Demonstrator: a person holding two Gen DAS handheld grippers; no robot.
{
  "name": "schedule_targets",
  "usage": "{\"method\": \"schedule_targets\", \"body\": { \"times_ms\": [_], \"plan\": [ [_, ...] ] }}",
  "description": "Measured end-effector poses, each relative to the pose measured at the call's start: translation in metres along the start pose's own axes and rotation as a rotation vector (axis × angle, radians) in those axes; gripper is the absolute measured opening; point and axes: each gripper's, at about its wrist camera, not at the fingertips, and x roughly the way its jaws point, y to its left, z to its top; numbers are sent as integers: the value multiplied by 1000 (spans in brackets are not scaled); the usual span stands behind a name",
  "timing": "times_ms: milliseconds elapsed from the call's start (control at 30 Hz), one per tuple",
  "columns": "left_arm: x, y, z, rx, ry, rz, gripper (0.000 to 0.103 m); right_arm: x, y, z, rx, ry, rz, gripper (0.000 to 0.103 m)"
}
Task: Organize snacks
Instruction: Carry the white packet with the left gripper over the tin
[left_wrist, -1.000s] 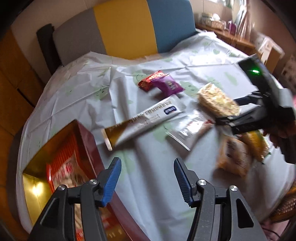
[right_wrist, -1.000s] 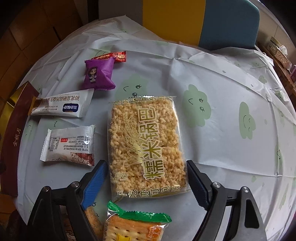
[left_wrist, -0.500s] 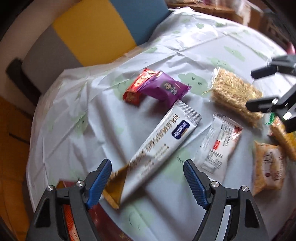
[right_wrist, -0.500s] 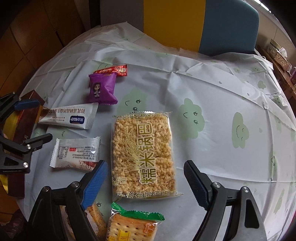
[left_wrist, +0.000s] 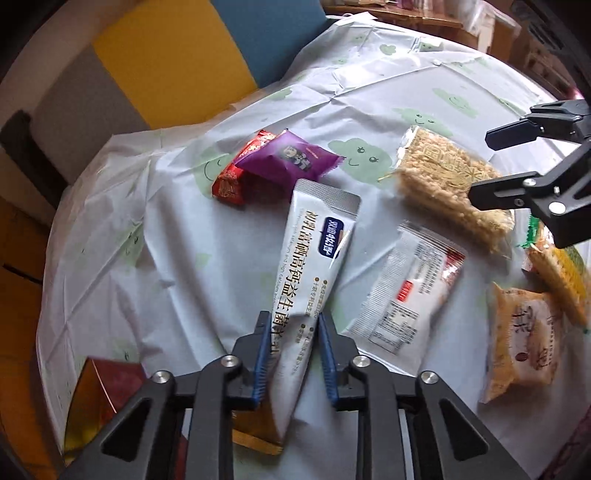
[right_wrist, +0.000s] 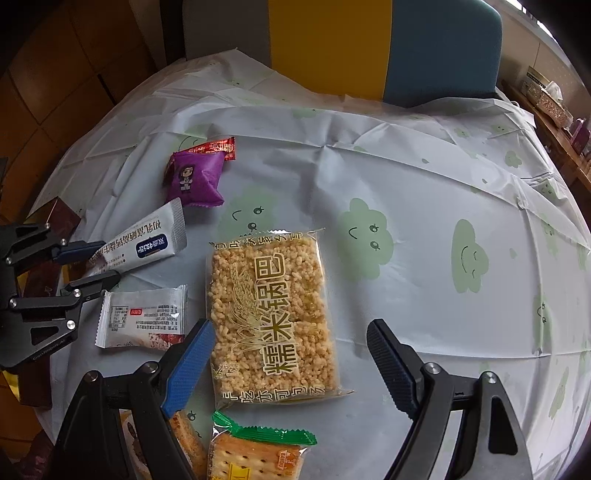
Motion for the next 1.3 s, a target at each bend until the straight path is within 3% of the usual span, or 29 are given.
{"method": "schedule_targets", "body": {
  "times_ms": [167,433,567,733,900,933,1033,1300],
  "plan": [
    [-16,-13,-18,-96,-18,5,21,-1,-1,-2,3,0,-8,86],
    [-65,-7,-46,-334,-121,-22,21,-5,-5,-5,17,-14,11,86],
    [-85,-5,-59,-386,-168,-1,21,-4,4,-7,-17,-14,39,86],
    [-108,-3,-77,-461,-211,-6,21,7,22,-12,-94,8,-10,86],
    [-127,21,-108,-606,-230,-14,21,15,28,-18,-124,16,-51,81],
    [-130,28,-118,-641,-232,-3,21,15,26,-19,-116,10,-45,75],
    [-138,53,-147,-734,-225,29,21,14,26,-21,-110,2,-37,75],
    [-135,125,-224,-948,-123,211,21,11,24,-27,-86,-16,-40,76]
  ]
}}
